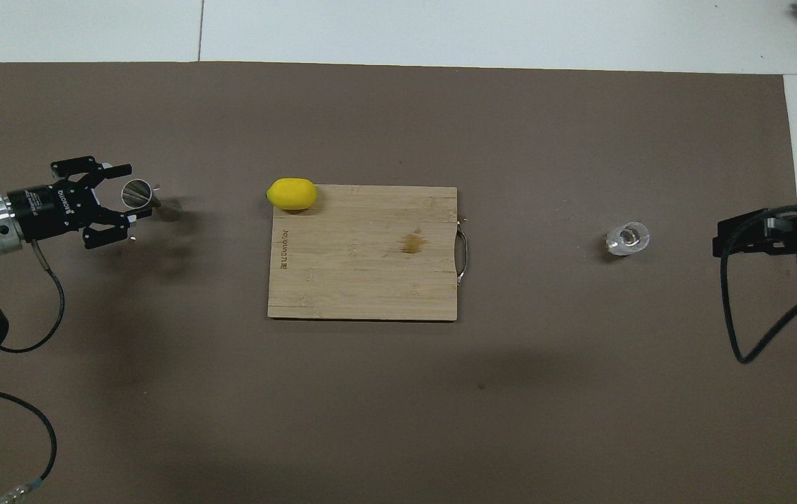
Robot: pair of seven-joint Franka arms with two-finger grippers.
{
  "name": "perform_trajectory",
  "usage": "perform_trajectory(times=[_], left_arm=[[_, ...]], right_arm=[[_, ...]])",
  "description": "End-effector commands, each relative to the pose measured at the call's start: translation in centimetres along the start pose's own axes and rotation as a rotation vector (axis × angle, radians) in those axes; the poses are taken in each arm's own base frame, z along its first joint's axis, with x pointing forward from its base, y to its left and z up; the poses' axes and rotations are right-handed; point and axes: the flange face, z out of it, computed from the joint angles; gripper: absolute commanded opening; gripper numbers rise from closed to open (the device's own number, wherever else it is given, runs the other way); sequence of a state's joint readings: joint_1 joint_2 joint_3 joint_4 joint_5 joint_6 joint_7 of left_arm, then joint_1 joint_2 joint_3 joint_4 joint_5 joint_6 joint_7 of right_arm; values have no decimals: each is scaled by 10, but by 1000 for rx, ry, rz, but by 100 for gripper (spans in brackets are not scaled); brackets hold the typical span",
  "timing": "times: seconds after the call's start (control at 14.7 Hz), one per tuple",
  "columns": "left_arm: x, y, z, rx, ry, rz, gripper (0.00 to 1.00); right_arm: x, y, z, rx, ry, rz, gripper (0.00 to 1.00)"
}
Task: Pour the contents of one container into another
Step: 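Lift the dark cup with the left gripper and carry it over the board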
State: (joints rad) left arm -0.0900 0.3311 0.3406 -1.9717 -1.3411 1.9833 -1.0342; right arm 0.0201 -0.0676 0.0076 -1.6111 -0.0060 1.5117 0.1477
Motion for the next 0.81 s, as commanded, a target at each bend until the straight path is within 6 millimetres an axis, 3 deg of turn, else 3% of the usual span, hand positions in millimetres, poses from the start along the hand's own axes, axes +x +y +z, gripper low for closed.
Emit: perform_trajectory(times=[0.0,0.14,0.34,0.41,0.47,0.54,0.75], left_arm=[[8,0,1,-21,-4,-2,84],[9,-1,0,-22,-4,-4,74],[8,0,-1,-25,-6,-5,34],[9,-1,0,-23,-6,-5,16],[12,-3,1,-21,-6,-13,12],[13,-3,0,-26,-11,-19,0],[5,0,-1,-18,-16,-10,0]], right_arm=[[-5,3,-3,22,-11,-11,99],[-5,3,-3,22,-11,-11,99],[-5,3,-3,22,-11,-13,99],[-5,3,-3,22,-11,-11,99],[-5,3,-3,22,-11,-11,99],[-5,3,-3,22,-11,-11,99],[-5,3,-3,22,-11,-11,99]])
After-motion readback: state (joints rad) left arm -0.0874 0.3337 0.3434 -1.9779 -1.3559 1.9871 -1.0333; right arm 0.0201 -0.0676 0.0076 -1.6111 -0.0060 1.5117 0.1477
